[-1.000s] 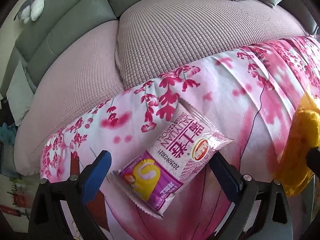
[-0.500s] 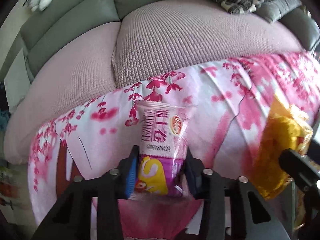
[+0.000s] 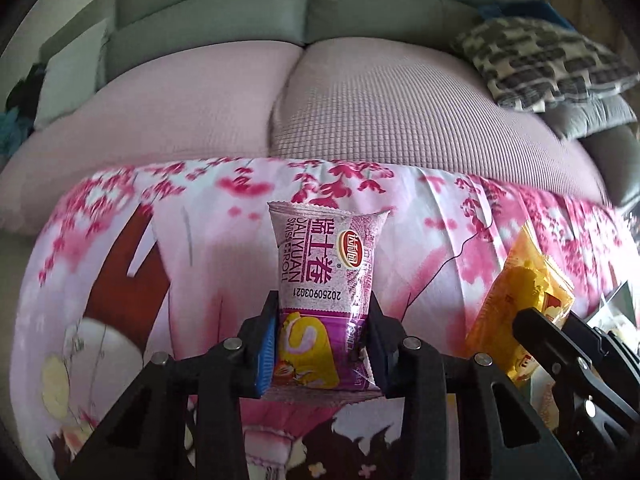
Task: Organize snacks
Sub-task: 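Lift both held snacks and carry them toward the tray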
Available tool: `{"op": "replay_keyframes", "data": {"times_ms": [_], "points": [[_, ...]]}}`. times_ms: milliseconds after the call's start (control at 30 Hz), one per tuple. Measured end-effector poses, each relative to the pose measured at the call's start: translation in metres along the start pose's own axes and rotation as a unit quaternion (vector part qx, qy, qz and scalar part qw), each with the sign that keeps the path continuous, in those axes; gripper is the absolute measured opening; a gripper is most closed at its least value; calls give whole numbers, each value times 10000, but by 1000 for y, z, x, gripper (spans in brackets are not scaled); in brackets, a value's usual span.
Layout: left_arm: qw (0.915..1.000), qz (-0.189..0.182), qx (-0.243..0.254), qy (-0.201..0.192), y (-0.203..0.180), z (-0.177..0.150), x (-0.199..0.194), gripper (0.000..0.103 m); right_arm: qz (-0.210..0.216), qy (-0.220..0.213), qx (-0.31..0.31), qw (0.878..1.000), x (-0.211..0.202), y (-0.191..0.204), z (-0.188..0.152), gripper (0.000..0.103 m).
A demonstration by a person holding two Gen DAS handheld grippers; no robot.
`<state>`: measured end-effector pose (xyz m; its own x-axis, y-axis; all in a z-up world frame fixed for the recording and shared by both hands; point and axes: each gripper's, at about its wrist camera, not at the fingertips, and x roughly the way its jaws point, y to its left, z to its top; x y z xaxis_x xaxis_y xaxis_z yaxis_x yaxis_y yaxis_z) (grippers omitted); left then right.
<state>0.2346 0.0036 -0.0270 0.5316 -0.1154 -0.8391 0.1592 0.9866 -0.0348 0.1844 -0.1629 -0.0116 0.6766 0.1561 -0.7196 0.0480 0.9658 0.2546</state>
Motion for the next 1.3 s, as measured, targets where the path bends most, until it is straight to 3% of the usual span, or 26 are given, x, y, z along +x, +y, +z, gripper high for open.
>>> {"op": "replay_keyframes", "data": {"times_ms": [567, 1100, 1200, 1300], "points": [[9958, -2, -904, -153, 13, -26, -41, 40, 180, -341, -71, 9992, -27, 6, 3, 36], [9910, 175, -1307, -231, 25, -49, -94, 40, 272, -885, -186, 9955, -83, 17, 6, 31], [9899, 222, -1389, -167, 25, -55, -97, 40, 239, -830, -198, 9961, -86, 17, 7, 31], [9890, 302, -1450, -62, 25, -62, -93, 40, 17, -501, -150, 9986, -78, 11, 10, 31]]}}
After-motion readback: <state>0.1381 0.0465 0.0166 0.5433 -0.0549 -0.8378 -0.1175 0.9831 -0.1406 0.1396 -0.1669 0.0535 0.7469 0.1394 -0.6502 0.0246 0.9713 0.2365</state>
